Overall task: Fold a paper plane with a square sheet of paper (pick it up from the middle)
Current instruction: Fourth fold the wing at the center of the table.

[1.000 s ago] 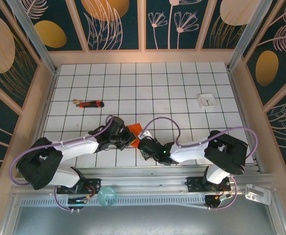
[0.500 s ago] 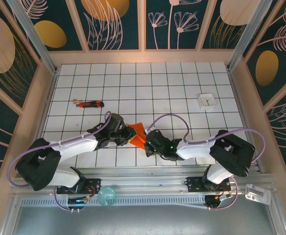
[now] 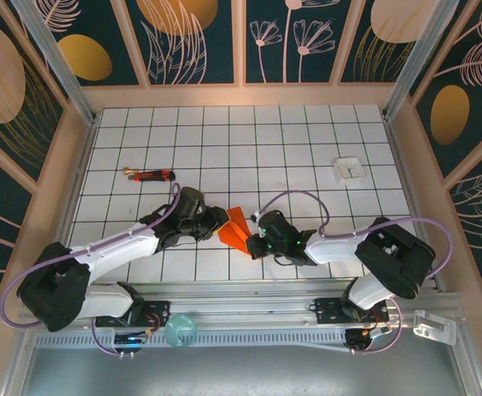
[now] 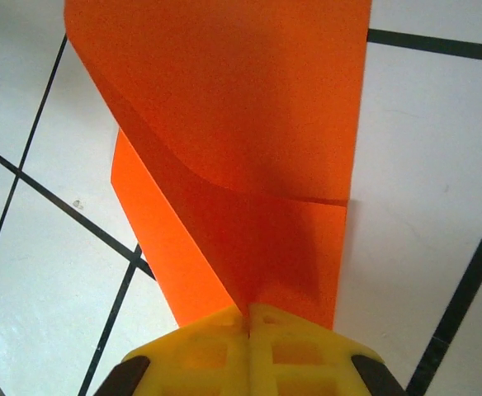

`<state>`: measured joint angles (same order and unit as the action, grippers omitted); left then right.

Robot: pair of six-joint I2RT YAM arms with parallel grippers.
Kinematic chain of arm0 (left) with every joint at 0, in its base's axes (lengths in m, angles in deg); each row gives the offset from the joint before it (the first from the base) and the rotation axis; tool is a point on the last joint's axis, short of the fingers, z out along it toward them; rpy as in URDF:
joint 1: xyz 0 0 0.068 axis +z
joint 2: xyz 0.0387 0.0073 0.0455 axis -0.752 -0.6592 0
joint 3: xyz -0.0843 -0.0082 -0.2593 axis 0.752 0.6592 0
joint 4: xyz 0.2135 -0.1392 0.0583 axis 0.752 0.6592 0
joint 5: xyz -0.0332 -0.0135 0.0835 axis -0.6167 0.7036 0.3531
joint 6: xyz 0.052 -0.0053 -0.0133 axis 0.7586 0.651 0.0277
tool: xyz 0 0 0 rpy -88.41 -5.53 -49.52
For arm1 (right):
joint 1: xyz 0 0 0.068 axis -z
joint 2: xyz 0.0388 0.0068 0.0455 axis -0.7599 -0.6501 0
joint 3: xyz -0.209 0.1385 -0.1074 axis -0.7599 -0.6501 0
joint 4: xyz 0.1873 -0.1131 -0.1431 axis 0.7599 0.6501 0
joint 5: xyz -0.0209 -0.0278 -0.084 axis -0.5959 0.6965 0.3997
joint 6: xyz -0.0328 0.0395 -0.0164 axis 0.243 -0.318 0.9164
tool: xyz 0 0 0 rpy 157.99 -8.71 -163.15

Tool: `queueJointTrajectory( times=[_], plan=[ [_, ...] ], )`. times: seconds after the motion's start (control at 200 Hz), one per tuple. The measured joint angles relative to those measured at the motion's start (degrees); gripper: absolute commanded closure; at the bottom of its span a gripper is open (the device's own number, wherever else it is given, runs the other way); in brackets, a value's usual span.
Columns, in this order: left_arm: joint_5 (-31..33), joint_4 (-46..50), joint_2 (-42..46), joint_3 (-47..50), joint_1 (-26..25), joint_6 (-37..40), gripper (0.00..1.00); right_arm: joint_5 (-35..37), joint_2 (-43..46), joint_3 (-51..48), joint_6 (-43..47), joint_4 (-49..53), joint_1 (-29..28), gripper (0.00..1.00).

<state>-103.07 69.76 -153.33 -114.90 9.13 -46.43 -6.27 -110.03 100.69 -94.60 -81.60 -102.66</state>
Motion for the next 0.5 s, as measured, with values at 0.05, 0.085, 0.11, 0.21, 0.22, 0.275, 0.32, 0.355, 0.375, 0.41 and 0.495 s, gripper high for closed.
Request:
queueJointTrajectory(
  times=[0.05,0.085,0.11,0.21,0.22,0.275,0.32,0.355,0.375,0.41,0.495],
  plan=[
    [0.0,0.0,0.0,0.4,0.0,0.2,0.63,-1.2,0.0,-0.3,-0.7,-0.4,0.7,1.00],
    [-0.2,0.0,0.0,0.7,0.0,0.4,0.63,-1.9,0.0,-0.5,-1.1,-0.7,1.2,1.00],
    [-0.2,0.0,0.0,0.9,0.0,0.5,0.63,-2.4,0.0,-0.7,-1.3,-1.0,1.5,1.00],
    [-0.9,-0.6,-0.2,1.7,-0.1,0.9,0.63,-4.4,0.0,-1.1,-2.6,-1.8,2.5,1.00],
    [-1.0,-0.7,-0.3,1.8,-0.1,1.0,0.63,-4.7,0.0,-1.2,-2.7,-1.9,2.6,1.00],
    [-1.5,-1.3,-0.7,2.3,-0.2,1.2,0.62,-5.7,0.0,-1.3,-3.5,-2.3,3.3,1.00],
    [-1.8,-1.6,-1.4,2.5,-0.3,1.6,0.62,-6.6,0.0,-1.6,-4.1,-2.9,3.8,1.00],
    [-2.2,-1.9,-2.1,2.6,-0.5,1.8,0.62,-7.2,0.0,-1.8,-4.5,-3.3,4.2,1.00],
    [-2.4,-2.1,-2.3,2.7,-0.5,2.0,0.62,-7.6,0.0,-2.0,-4.8,-3.5,4.4,1.00],
    [-2.8,-2.4,-2.8,2.7,-0.5,2.2,0.62,-8.2,-0.1,-2.2,-5.2,-3.9,4.8,1.00],
    [-3.3,-3.1,-3.8,2.8,-0.5,3.1,0.62,-9.5,-0.5,-2.4,-6.4,-4.6,5.4,1.00]
  ],
)
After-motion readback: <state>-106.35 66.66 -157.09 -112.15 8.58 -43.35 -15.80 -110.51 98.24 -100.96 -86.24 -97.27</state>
